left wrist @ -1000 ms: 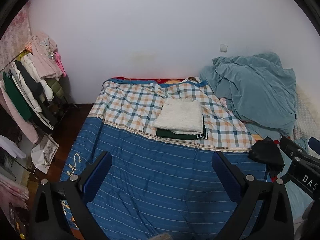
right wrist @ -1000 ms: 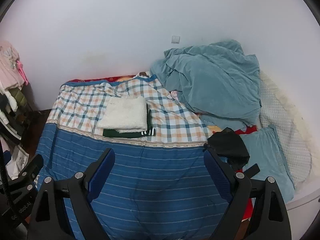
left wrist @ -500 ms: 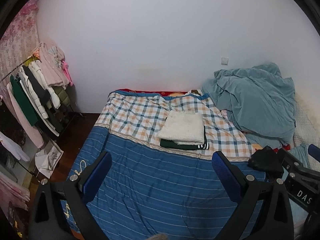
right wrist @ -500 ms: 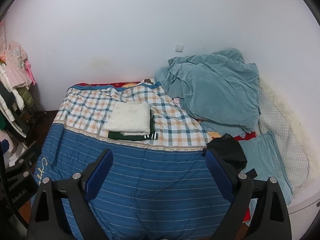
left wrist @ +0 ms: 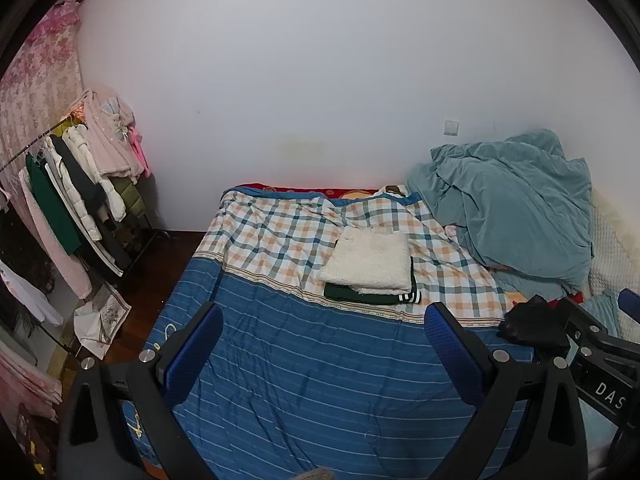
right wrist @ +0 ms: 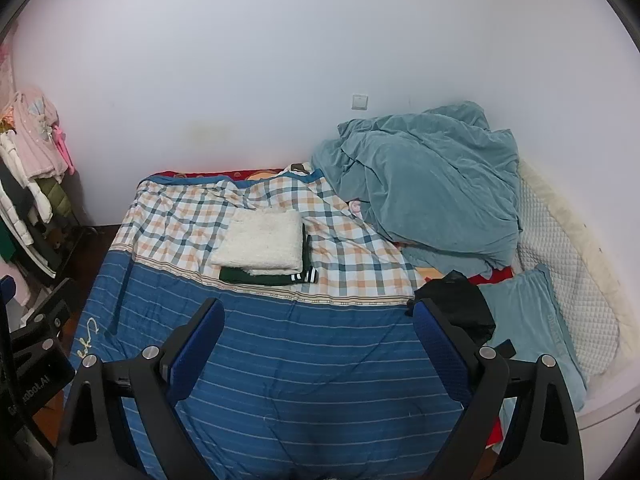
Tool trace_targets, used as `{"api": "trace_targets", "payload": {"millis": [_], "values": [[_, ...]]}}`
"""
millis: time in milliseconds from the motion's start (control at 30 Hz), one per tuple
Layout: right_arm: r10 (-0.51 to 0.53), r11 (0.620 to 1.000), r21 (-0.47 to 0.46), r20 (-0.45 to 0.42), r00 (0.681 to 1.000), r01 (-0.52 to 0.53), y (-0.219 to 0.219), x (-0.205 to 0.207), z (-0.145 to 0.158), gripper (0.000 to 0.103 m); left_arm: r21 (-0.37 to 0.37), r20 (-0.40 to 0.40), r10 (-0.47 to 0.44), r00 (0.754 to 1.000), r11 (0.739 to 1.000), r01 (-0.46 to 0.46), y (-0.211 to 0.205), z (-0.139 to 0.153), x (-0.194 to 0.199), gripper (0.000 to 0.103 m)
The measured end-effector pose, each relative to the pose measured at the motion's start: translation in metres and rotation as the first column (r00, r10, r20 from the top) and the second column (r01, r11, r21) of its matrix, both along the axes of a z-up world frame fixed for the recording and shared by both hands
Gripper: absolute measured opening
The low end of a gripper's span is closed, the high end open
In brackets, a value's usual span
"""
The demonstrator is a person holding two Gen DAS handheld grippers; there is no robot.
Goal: Fold large clothes
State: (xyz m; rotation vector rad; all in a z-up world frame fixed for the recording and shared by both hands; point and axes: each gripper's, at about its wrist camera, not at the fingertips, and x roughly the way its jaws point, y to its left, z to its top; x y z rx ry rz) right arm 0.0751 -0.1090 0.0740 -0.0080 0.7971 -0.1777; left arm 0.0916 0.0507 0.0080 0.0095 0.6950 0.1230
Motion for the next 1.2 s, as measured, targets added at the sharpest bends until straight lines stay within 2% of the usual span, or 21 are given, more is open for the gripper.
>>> {"api": "trace_targets", "payload": {"millis": [333,1200], "values": [[0.003,1.000,0.006,-0.002,1.000,-0.003,-0.002,-0.001,0.001,0.097,-0.013,-0.012,-0.007,1.000,1.000,0.007,0.001,0.001,-0.005,0.103],[0.007,1.000,0.013,0.008,1.000,-0.007,0.003,-0.006,0.007,0.097,-0.020,0.014,-0.004,1.000,1.000,0.004,-0.003,0.012,-0.010,0.103]]}}
